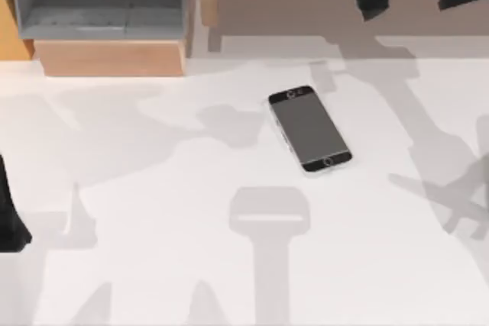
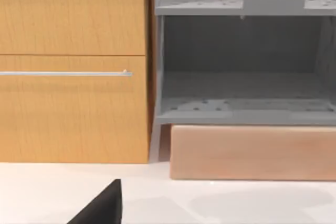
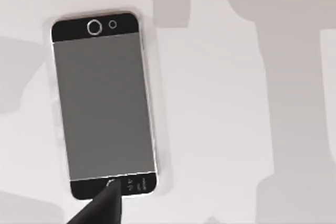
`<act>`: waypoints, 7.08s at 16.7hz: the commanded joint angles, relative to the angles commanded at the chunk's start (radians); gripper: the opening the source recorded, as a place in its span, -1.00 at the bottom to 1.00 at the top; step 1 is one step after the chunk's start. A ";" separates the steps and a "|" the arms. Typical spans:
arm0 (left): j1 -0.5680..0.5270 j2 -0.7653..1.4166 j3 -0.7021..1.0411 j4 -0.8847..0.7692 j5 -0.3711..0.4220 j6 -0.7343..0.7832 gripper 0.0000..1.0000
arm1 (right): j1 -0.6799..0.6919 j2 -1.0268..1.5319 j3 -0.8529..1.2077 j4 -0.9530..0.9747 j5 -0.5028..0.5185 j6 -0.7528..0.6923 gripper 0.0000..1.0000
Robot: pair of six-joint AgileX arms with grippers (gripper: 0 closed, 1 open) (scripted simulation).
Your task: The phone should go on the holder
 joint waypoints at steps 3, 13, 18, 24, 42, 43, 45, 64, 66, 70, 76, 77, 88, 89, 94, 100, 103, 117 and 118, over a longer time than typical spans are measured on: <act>0.000 0.000 0.000 0.000 0.000 0.000 1.00 | 0.061 0.261 0.271 -0.141 -0.003 0.021 1.00; 0.000 0.000 0.000 0.000 0.000 0.000 1.00 | 0.158 0.658 0.661 -0.356 -0.006 0.049 1.00; 0.000 0.000 0.000 0.000 0.000 0.000 1.00 | 0.153 0.660 0.656 -0.352 -0.006 0.048 1.00; 0.000 0.000 0.000 0.000 0.000 0.000 1.00 | 0.156 0.617 0.425 -0.163 -0.007 0.047 1.00; 0.000 0.000 0.000 0.000 0.000 0.000 1.00 | 0.159 0.581 0.192 0.036 -0.007 0.050 -0.21; 0.000 0.000 0.000 0.000 0.000 0.000 1.00 | 0.159 0.581 0.192 0.036 -0.007 0.050 -0.36; 0.000 0.000 0.000 0.000 0.000 0.000 1.00 | 0.159 0.581 0.192 0.036 -0.007 0.050 -0.66; 0.000 0.000 0.000 0.000 0.000 0.000 1.00 | 0.156 0.542 0.258 -0.048 -0.004 0.049 -1.00; 0.000 0.000 0.000 0.000 0.000 0.000 1.00 | 0.156 0.544 0.256 -0.045 -0.005 0.051 -1.00; 0.000 0.000 0.000 0.000 0.000 0.000 1.00 | 0.155 0.494 0.256 -0.030 -0.001 0.049 -1.00; 0.000 0.000 0.000 0.000 0.000 0.000 1.00 | 0.138 0.215 0.072 0.088 0.023 0.047 -1.00; 0.000 0.000 0.000 0.000 0.000 0.000 1.00 | 0.130 0.152 0.026 0.120 0.031 0.047 -1.00; 0.000 0.000 0.000 0.000 0.000 0.000 1.00 | 0.028 -0.601 -0.635 0.563 0.190 0.071 -1.00; 0.000 0.000 0.000 0.000 0.000 0.000 1.00 | 0.019 -0.665 -0.705 0.605 0.211 0.076 -1.00; 0.000 0.000 0.000 0.000 0.000 0.000 1.00 | -0.019 -0.939 -1.052 0.796 0.324 0.104 -1.00; 0.000 0.000 0.000 0.000 0.000 0.000 1.00 | -0.046 -1.149 -1.400 0.956 0.450 0.136 -1.00; 0.000 0.000 0.000 0.000 0.000 0.000 1.00 | -0.053 -1.208 -1.516 1.003 0.490 0.146 -1.00; 0.000 0.000 0.000 0.000 0.000 0.000 1.00 | -0.044 -1.210 -1.607 1.054 0.490 0.123 -1.00; 0.000 0.000 0.000 0.000 0.000 0.000 1.00 | -0.043 -1.201 -1.614 1.066 0.486 0.120 -1.00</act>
